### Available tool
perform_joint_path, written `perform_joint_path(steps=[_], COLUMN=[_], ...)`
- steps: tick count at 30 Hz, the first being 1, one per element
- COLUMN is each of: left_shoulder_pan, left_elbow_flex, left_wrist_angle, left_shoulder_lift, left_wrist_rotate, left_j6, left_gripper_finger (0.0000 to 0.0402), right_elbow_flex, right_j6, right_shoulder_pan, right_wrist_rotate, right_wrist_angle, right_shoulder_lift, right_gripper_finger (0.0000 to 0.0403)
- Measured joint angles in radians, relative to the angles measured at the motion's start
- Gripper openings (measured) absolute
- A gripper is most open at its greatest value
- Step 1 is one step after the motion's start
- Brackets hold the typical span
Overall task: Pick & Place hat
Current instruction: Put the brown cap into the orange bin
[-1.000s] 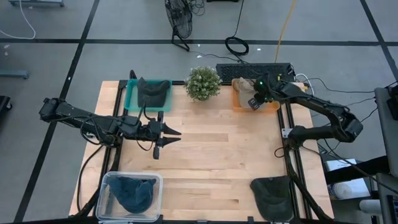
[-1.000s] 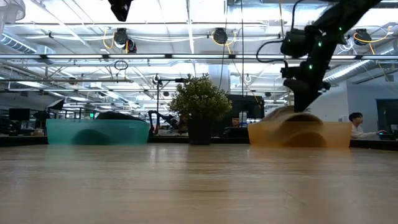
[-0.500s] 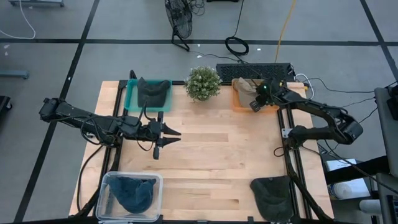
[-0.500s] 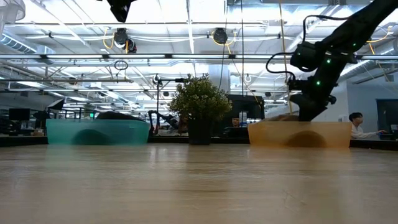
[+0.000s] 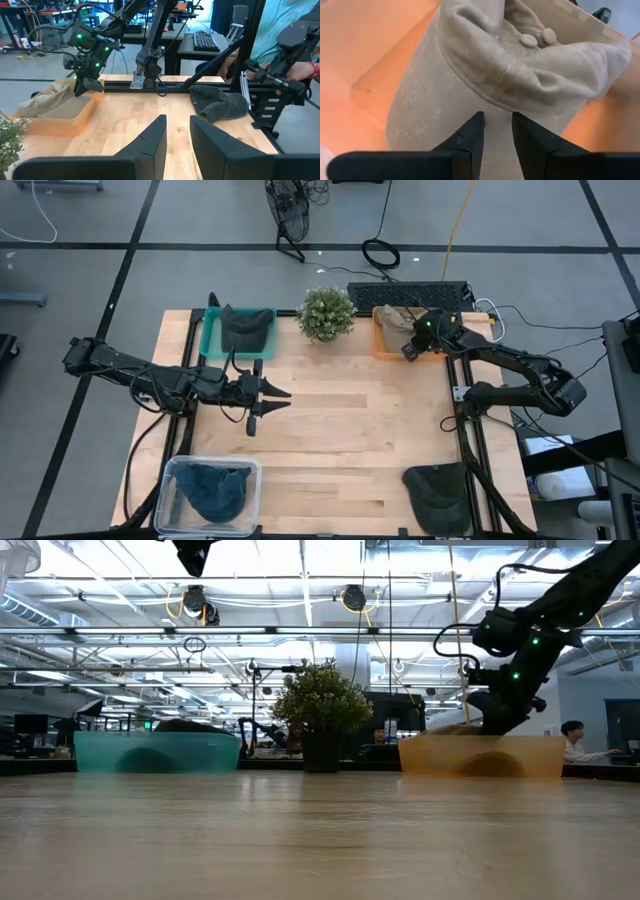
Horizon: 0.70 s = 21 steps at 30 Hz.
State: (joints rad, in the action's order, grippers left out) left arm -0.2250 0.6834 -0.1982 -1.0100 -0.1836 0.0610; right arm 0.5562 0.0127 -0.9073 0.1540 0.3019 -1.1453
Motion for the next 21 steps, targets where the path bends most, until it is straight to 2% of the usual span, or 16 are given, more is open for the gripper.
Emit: perform_joint_path(steps=[5, 8, 21], left_shoulder_pan=[-0.001, 0.000, -0.001], left_elbow_flex=[0.000, 0.000, 0.000], left_wrist_angle=[0.000, 0.000, -0.015], left_shoulder_lift=[0.000, 0.000, 0.001], left_wrist_rotate=[0.000, 0.000, 0.001], left_j6=[-0.008, -0.025, -0.011], left_gripper_finger=[0.0095, 0.0095, 0.0095], right_elbow_flex=[0.014, 0.024, -0.011], right_j6=[-0.013, -0.060, -0.074], right_shoulder_pan=[0.017, 0.032, 0.058], right_wrist_rotate=[-0.001, -0.001, -0.005], right_wrist_angle=[0.040, -0.018, -0.037], right_shoulder_lift=[0.084, 0.124, 0.029], right_gripper_finger=[0.0093, 0.0093, 0.0093])
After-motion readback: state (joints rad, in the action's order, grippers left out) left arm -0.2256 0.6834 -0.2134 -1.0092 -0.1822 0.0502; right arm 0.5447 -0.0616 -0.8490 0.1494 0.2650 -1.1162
